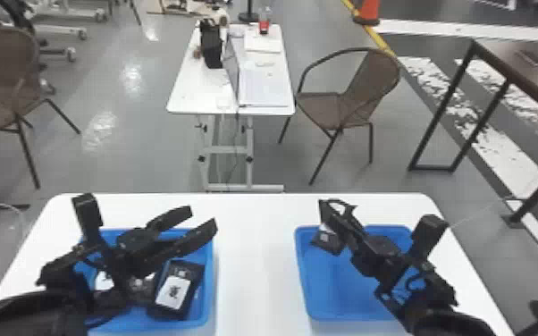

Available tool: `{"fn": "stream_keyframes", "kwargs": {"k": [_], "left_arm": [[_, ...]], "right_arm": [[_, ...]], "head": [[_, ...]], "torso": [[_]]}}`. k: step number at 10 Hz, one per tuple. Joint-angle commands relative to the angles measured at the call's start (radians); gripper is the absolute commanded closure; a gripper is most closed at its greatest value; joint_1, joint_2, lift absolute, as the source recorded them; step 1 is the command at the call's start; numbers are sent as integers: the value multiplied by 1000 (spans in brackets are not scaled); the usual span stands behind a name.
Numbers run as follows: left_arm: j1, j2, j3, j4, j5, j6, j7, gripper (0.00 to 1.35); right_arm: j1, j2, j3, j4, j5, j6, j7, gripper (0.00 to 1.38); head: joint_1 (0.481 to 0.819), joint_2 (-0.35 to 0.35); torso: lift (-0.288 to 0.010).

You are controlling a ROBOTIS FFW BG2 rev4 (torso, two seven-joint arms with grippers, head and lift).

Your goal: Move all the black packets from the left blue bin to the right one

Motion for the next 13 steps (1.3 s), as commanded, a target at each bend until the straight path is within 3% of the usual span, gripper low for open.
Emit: {"fn": "stream_keyframes", "kwargs": {"k": [1,2,4,6,7,10,13], "left_arm": [[54,-2,74,-63,-4,5,23,-2],[68,-5,104,-74,-7,1,23,33],[77,-18,130,-80,-30,-5,28,334],[83,-38,156,-85,-61,25,31,349],[89,-38,169,-92,-93,38,33,355],[103,-38,279,-134,-251,136,45,406],[65,-38,311,-114,-448,283,59,417]], "right_arm": [[-38,-32,-9,139,-9,2,0,1276],[-66,-49,-14,207,1,2,0,1269],[-104,-56,-60,320,33,2,0,1177],[-101,-55,-88,345,36,-70,-57,262],[-78,-52,-92,307,-5,-91,-87,2],[28,-21,-92,58,-94,-148,-147,283],[98,10,-92,-103,-131,-151,-147,314]], "head": [[695,-86],[695,-73],[695,-65],[695,-82],[695,-98],[695,-97],[695,-14]], "torso": [[0],[0],[0],[0],[0],[0],[0]]}}
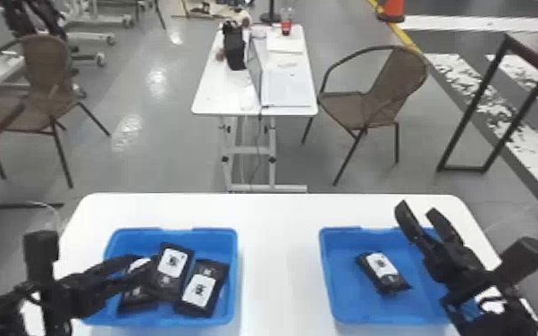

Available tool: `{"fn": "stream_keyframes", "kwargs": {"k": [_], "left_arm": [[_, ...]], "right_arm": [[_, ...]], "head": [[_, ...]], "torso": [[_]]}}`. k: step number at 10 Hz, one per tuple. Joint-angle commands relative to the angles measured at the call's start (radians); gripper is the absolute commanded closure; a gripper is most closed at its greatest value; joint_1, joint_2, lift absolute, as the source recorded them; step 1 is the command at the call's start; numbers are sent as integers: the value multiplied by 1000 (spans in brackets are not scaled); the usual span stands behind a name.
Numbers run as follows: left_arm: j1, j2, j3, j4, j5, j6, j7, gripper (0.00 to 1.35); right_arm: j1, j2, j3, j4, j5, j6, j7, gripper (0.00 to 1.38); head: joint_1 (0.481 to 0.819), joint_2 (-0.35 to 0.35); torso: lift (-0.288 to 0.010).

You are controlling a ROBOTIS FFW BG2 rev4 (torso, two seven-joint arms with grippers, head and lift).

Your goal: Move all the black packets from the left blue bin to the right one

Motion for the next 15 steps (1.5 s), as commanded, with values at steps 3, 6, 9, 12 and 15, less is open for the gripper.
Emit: {"fn": "stream_keyframes", "kwargs": {"k": [3,6,9,12,15], "left_arm": [[-79,-3,-33,84,-157,115,7,417],[-162,5,-51,239,-191,55,30,417],[-233,37,-105,375,-171,32,46,417],[-263,40,-105,455,-175,26,78,476],[-306,55,-123,550,-182,12,119,688]], "right_arm": [[37,12,6,-69,-47,0,1,314],[48,12,11,-69,-68,0,1,314],[49,12,17,-68,-73,0,2,314],[51,13,18,-63,-85,0,2,314],[49,13,18,-58,-90,0,2,314]], "head": [[695,8],[695,14],[695,-6],[695,-14],[695,-9]], "torso": [[0],[0],[0],[0],[0]]}}
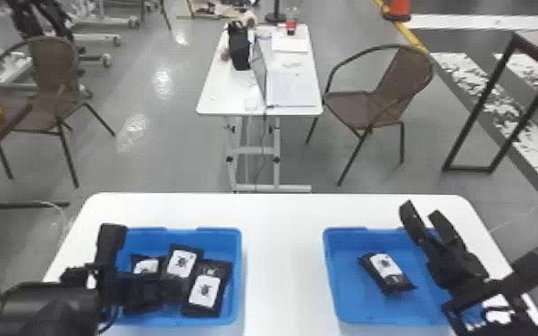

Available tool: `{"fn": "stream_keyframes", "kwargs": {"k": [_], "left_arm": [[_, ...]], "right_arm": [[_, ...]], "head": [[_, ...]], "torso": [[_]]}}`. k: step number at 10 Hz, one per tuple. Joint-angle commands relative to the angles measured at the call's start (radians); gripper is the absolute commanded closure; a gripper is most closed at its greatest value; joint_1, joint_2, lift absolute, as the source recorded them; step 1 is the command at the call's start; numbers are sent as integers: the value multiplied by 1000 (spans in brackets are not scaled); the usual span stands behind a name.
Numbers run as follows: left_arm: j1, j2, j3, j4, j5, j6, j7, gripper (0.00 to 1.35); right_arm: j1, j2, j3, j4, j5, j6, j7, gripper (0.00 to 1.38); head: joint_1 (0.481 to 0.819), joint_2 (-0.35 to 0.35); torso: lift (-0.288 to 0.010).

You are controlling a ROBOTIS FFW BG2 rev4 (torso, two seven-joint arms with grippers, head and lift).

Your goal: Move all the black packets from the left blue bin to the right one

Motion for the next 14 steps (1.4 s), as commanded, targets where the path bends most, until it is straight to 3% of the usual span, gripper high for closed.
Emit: {"fn": "stream_keyframes", "kwargs": {"k": [1,6,8,9,10,12,14], "left_arm": [[-11,3,-2,22,-1,-4,5,828],[-6,10,2,31,-8,5,14,823],[1,9,5,38,-1,-29,22,1151],[8,6,13,37,-1,-59,22,1211],[8,18,1,37,15,-84,10,1210],[47,35,-6,2,151,-170,-36,1210],[139,27,-4,-173,262,-142,-101,1210]], "right_arm": [[-3,0,3,5,-2,0,0,314],[0,0,6,7,-11,2,2,314],[0,0,6,8,-11,3,2,314],[2,0,8,8,-13,6,2,314],[2,0,11,8,-15,8,2,314],[2,0,17,5,-21,9,2,314],[6,0,27,-4,-24,20,5,314]], "head": [[695,-11],[695,-4],[695,3],[695,3],[695,3],[695,-1],[695,-8]], "torso": [[0],[0],[0],[0],[0],[0],[0]]}}
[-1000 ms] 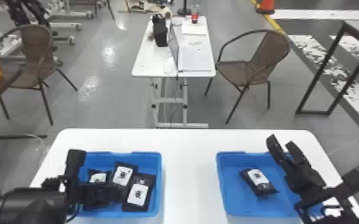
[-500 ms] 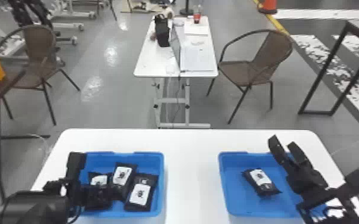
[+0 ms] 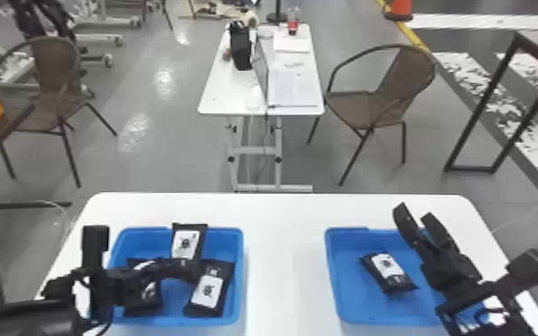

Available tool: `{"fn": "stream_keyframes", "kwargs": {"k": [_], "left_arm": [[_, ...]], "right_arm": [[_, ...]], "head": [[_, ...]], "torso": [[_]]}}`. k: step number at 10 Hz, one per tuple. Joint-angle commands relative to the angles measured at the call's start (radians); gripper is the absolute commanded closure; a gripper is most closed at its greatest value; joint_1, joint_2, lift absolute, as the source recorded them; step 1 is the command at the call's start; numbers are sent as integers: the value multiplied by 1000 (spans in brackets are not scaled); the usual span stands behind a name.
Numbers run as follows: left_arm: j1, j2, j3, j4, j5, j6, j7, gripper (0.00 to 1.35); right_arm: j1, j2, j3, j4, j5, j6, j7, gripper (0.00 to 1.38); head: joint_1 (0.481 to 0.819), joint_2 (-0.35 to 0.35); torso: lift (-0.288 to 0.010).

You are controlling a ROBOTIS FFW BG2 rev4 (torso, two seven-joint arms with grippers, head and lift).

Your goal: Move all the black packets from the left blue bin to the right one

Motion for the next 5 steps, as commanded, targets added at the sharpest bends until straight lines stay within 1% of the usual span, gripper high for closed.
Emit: {"fn": "stream_keyframes", "kwargs": {"k": [1,2,3,4,5], "left_arm": [[51,-4,-2,-107,54,-8,-61,1210],[45,-4,-19,-112,69,-60,-166,1210],[28,-6,-55,-112,82,-117,-239,1210],[13,-6,-98,-112,103,-157,-278,1210],[-4,-7,-136,-90,145,-195,-284,1210]], "right_arm": [[4,0,11,-11,-9,19,10,314],[-1,0,19,-17,-12,47,37,314],[-15,-2,28,-17,-12,74,77,314],[-34,-3,44,-14,-12,102,106,314],[-57,-6,68,-5,-12,125,131,314]], "head": [[695,-10],[695,-15],[695,-27],[695,-36],[695,-41]], "torso": [[0],[0],[0],[0],[0]]}}
